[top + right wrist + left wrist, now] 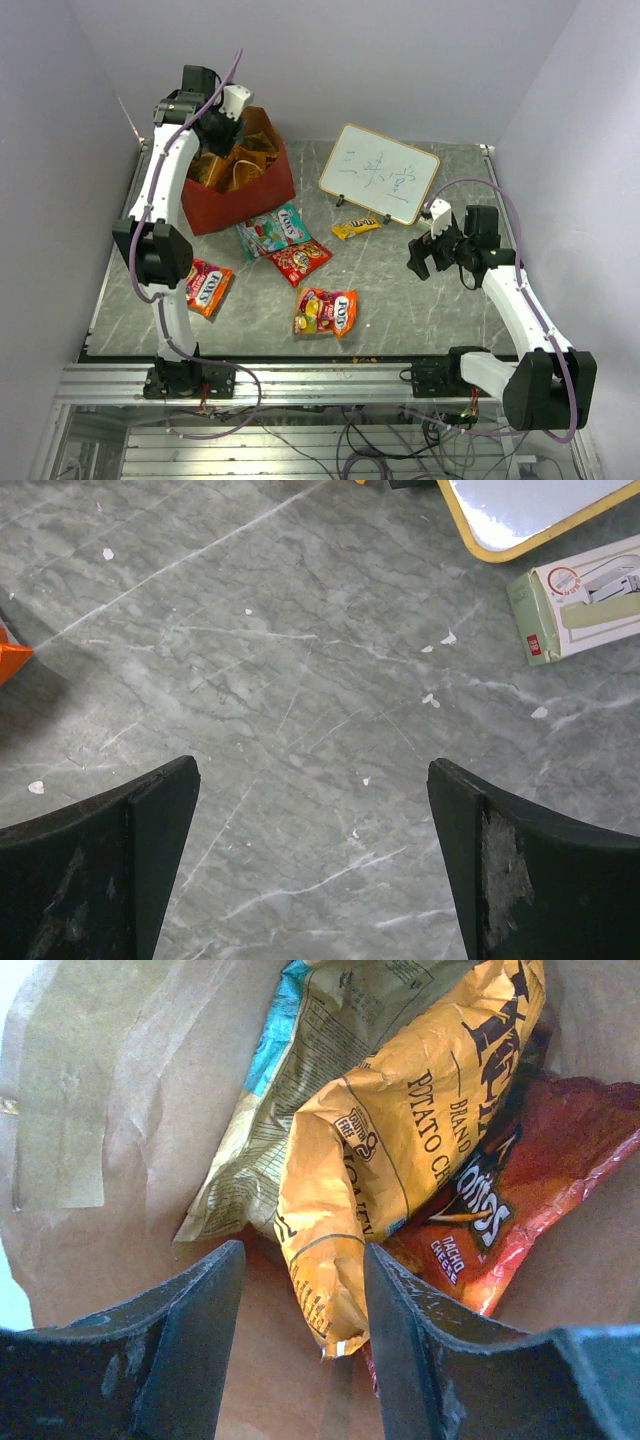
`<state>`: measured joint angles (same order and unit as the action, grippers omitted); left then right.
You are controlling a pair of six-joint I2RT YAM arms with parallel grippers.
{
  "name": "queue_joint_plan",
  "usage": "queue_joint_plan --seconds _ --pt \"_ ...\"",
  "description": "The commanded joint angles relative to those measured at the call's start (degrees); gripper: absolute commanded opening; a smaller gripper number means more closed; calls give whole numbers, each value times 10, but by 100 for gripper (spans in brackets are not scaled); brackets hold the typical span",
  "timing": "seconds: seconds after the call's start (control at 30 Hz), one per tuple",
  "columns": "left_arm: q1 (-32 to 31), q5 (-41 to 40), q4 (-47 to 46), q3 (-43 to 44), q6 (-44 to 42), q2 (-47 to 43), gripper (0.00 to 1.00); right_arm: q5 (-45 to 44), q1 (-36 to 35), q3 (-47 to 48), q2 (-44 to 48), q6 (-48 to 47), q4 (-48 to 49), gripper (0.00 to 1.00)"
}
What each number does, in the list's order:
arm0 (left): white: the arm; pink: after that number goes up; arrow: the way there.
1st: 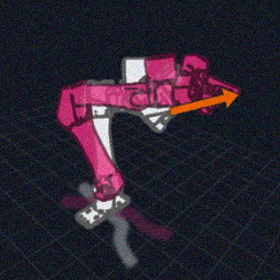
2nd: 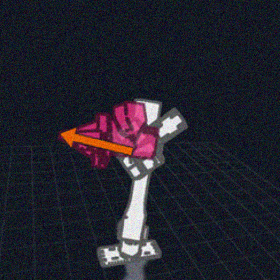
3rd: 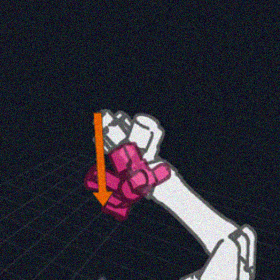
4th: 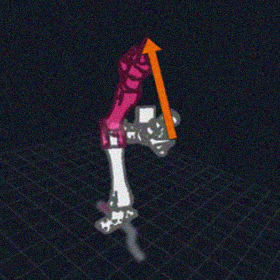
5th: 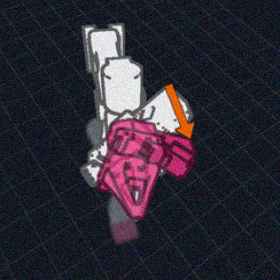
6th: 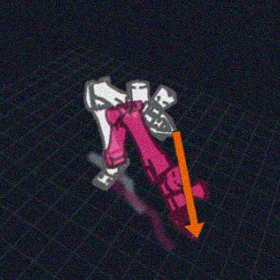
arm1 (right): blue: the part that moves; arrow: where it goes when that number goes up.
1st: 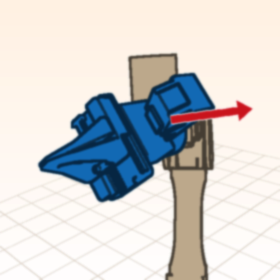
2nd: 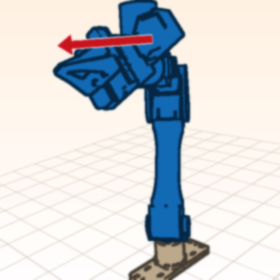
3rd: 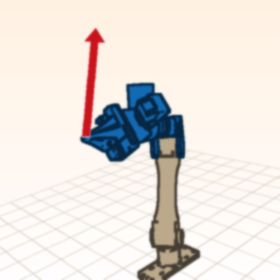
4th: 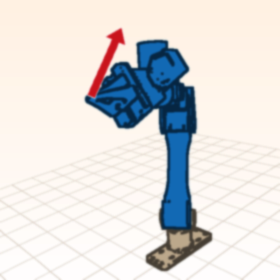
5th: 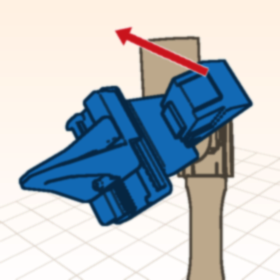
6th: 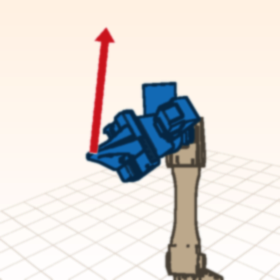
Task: Place the snacks into the paper bag
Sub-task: Place the snack in the paper bag.
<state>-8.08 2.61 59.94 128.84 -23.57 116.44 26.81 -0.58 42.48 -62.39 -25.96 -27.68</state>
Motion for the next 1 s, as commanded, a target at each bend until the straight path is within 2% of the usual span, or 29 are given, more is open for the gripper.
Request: queue_joint_plan --seconds 0.0,0.27,0.5,0.73,0.97 --pt "2 18 0 2 13 -43 62 7 4 -5 -2 -4 4 98" --pt "3 18 -7 -44 19 -66 60 9 4 -5 -1 -5 3 98" --pt "3 7 -9 -65 11 -53 51 10 4 -5 2 -5 3 98" --pt "5 -26 -12 -94 3 -44 32 12 4 -6 7 -7 3 98" --pt "10 -83 -25 -136 -11 -44 28 14 3 -6 7 -6 3 98"
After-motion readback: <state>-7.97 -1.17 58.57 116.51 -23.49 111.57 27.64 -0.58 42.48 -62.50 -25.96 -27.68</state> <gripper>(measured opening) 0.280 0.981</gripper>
